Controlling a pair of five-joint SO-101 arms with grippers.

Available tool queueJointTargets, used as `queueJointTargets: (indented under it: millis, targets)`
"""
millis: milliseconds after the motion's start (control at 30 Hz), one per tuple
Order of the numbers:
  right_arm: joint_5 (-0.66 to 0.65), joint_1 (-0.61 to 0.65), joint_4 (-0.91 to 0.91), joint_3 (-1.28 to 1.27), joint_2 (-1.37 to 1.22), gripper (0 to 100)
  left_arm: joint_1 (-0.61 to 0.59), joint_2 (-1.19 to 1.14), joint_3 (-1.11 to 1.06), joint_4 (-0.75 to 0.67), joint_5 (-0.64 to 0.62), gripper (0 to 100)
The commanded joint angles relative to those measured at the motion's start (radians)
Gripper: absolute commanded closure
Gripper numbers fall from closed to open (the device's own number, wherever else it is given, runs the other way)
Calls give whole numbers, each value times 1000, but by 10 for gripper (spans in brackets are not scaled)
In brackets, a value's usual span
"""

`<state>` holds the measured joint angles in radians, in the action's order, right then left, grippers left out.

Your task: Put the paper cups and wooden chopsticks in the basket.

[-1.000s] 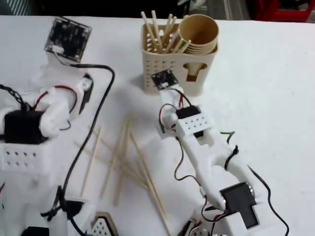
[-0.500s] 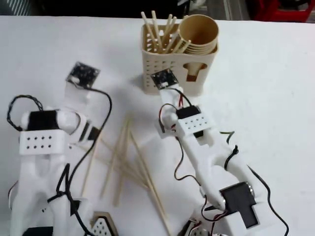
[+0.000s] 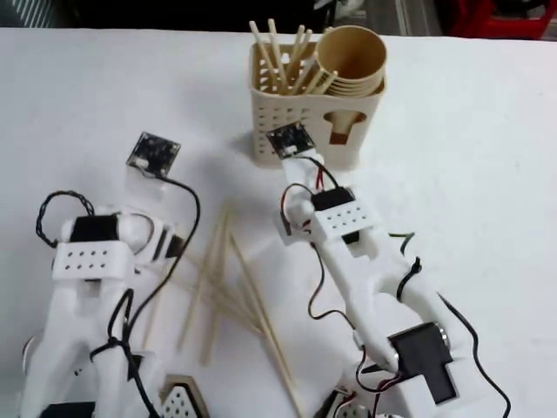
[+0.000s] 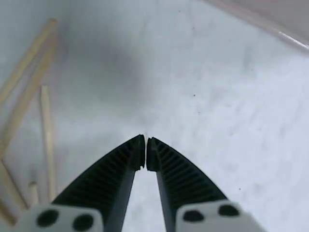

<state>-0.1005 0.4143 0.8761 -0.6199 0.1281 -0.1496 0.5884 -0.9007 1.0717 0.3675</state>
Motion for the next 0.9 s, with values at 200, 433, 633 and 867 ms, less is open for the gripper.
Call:
queueJointTargets:
  millis: [200, 433, 633, 867]
  targets:
    - [-5, -10, -8, 5, 33, 981, 134, 27, -2, -37, -161, 762]
    - [-5, -7, -8, 5, 33, 981, 130, -48, 15, -41, -169, 763]
    - [-5, -5, -7, 5, 33, 981, 96, -361, 158, -43, -169, 786]
    - [-5, -5, -7, 5, 33, 981, 73, -639, 334, -14, -170, 805]
